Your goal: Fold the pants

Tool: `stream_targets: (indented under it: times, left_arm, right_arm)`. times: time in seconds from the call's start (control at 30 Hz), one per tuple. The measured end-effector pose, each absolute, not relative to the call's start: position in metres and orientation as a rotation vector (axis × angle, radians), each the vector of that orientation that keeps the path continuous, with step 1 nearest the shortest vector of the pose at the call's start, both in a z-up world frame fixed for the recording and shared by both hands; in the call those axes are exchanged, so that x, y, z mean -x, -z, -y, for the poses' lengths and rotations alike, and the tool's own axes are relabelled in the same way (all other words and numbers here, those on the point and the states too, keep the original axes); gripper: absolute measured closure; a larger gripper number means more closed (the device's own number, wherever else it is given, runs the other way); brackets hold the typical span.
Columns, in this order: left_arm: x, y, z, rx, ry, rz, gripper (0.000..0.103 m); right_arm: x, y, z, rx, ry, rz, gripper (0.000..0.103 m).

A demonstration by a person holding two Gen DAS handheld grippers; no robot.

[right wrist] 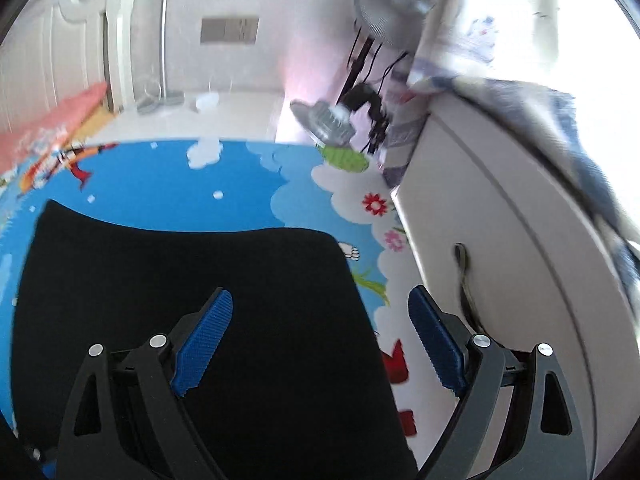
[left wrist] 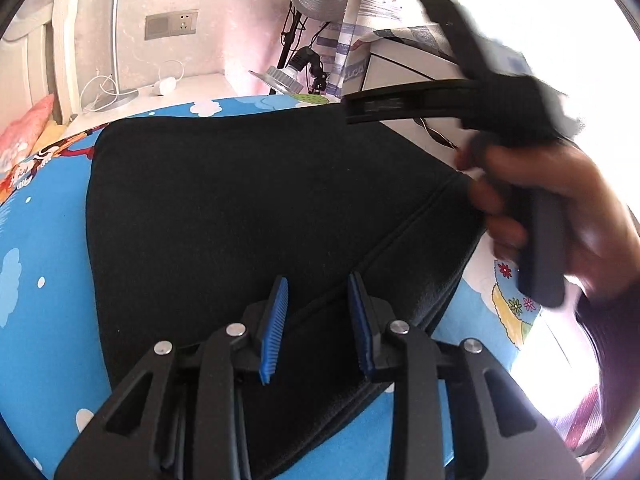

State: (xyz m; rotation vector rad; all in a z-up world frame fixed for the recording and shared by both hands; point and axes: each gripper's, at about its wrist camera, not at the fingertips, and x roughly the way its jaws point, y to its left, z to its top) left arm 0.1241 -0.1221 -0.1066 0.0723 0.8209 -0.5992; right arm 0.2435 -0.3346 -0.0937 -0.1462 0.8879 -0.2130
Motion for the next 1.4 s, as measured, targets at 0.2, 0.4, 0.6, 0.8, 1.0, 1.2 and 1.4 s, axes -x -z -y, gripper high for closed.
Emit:
stream_targets:
  times: [0.2, 0.4, 0.6, 0.8, 1.0, 1.2, 1.4]
  left_arm:
    - [-0.123, 0.107, 0.118, -0.049, 0.609, -0.823, 0.071]
    - [-0.119, 0.106, 0.108, -0.014, 0.618, -0.834, 0.065]
    - [-0.11, 0.101, 0.109, -0.009, 0.617, -0.841, 0.034]
    - [-0.088, 0.085, 0.106, -0.052, 0.568, -0.849, 0.013]
    - [-0.068, 0.047, 0.087, -0.124, 0.39, -0.743, 0.002]
    - [-0.051, 0.017, 0.081, -0.097, 0.375, -0.728, 0.002]
    - [-0.049, 0.018, 0.09, -0.091, 0.374, -0.778, 0.002]
  right_arm:
    - [-0.243, 0.108, 0.348, 0.126, 0.273, -0.945, 0.014]
    - [-0.207, 0.098, 0.363, 0.156, 0.408, -0.903, 0.012]
    - [-0.143, 0.085, 0.347, 0.141, 0.383, -0.896, 0.012]
    - [-0.078, 0.064, 0.328, 0.082, 0.369, -0.863, 0.012]
    - [-0.041, 0.038, 0.309, 0.01, 0.359, -0.799, 0.012]
    - [-0.027, 0.023, 0.297, -0.019, 0.323, -0.745, 0.012]
    - [-0.021, 0.026, 0.305, -0.054, 0.312, -0.745, 0.012]
